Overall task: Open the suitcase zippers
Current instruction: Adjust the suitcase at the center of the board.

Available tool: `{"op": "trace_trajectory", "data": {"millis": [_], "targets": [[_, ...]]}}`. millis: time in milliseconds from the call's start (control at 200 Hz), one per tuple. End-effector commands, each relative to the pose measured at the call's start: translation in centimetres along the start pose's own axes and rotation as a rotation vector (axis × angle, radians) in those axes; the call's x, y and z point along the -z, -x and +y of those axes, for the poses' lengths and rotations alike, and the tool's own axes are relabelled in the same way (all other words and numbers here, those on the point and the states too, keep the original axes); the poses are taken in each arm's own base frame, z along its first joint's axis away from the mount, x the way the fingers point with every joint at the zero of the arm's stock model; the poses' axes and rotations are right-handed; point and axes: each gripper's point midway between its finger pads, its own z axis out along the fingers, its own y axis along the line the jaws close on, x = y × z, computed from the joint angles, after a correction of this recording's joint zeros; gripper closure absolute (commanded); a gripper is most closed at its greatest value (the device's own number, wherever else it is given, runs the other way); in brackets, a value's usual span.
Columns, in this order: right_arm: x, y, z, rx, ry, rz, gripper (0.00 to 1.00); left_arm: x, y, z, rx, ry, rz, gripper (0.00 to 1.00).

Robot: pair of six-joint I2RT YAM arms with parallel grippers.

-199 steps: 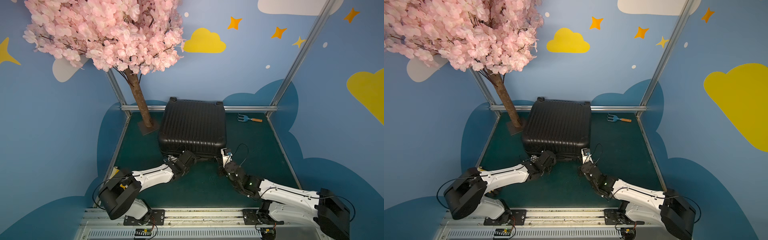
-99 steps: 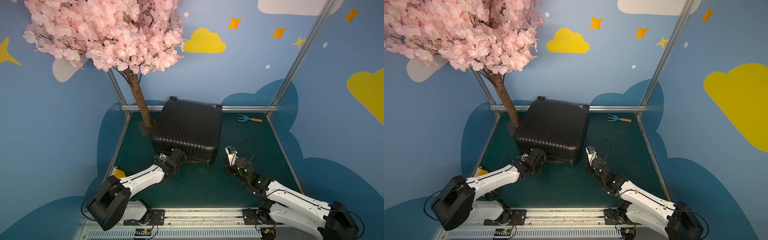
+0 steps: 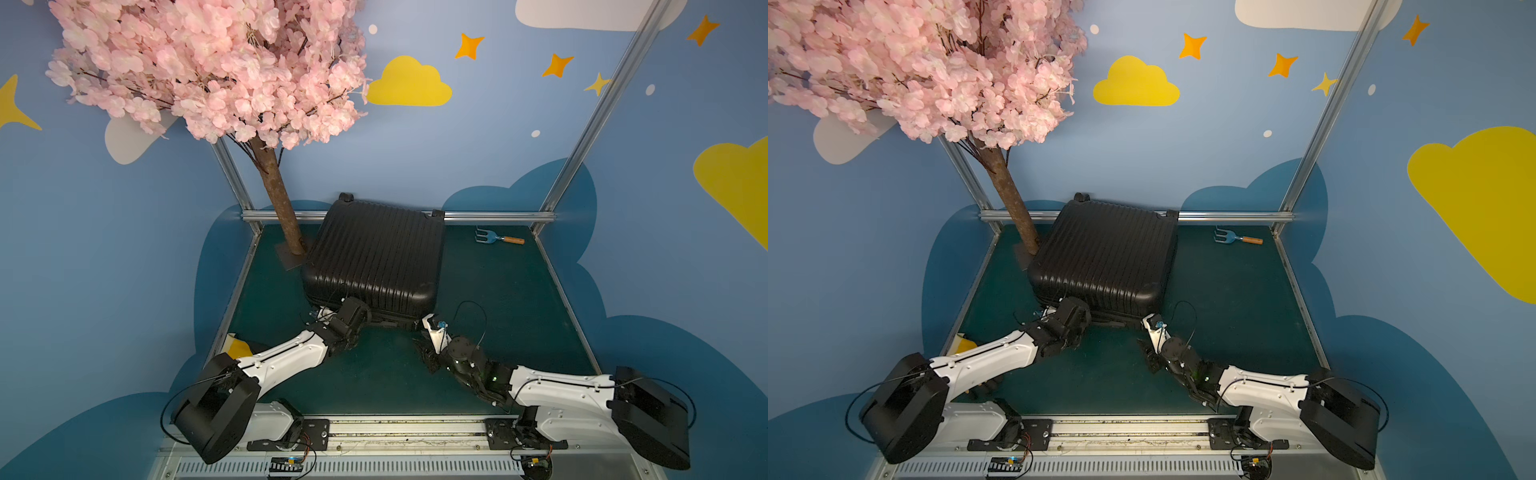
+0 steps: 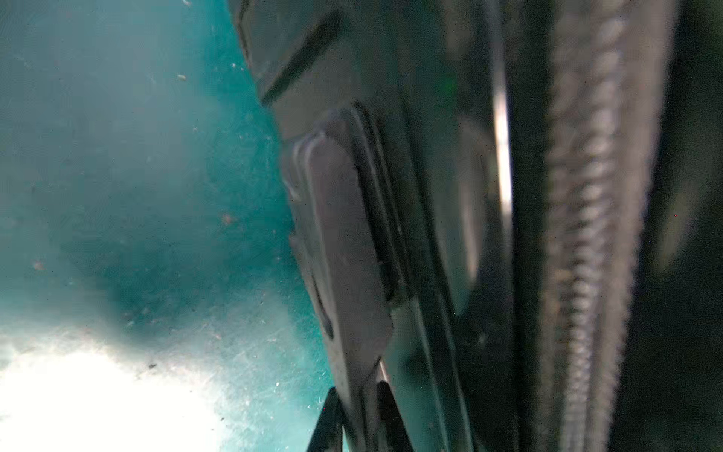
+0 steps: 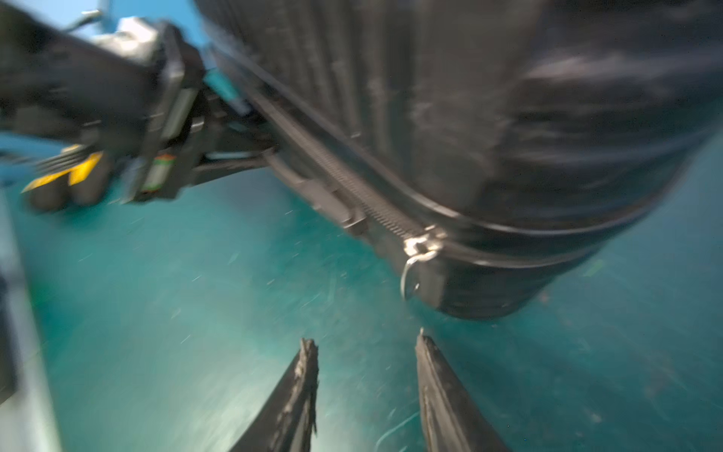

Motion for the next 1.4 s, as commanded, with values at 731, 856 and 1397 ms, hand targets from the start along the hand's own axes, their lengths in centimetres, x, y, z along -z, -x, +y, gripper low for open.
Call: {"op": "trace_trajectory", "data": {"millis": [731,856,1397], "targets": [[-3.9,3.2,-3.2,-0.084,-0.373,-0.166,0.78,-1.3,-0.4,3.9,-0.039,0.107,0.010,0.98],[-4.2,2.5,-3.7,-0.104,-0.376,-0.154,0.92,-1.3,-0.4,3.8,-0.035,0.107,0.010,0.98],[-2.9,4.2,-5.6,-0.015,-0.156,-0.167,1.00,0.0,2.6,5.3,-0.058,0.189,-0.100,0.98]]}}
